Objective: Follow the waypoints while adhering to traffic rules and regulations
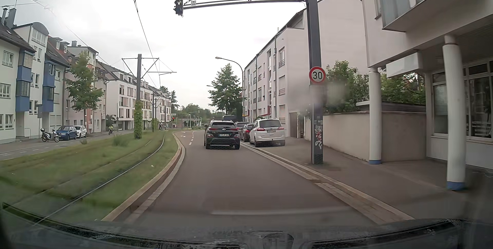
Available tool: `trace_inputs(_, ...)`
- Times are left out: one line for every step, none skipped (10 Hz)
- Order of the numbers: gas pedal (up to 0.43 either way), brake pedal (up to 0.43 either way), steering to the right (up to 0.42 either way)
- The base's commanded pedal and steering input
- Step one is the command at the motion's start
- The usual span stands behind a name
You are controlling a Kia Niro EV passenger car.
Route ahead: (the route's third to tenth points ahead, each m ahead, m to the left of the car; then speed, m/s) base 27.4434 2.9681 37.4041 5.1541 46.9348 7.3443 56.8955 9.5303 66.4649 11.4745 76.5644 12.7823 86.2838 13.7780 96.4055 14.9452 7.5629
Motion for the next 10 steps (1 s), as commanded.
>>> trace_inputs(0.059,0.000,-0.074)
trace_inputs(0.059,0.000,-0.073)
trace_inputs(0.059,0.000,-0.071)
trace_inputs(0.059,0.000,-0.068)
trace_inputs(0.059,0.000,-0.066)
trace_inputs(0.059,0.000,-0.063)
trace_inputs(0.059,0.000,-0.059)
trace_inputs(0.059,0.000,-0.055)
trace_inputs(0.059,0.000,-0.051)
trace_inputs(0.059,0.000,-0.048)
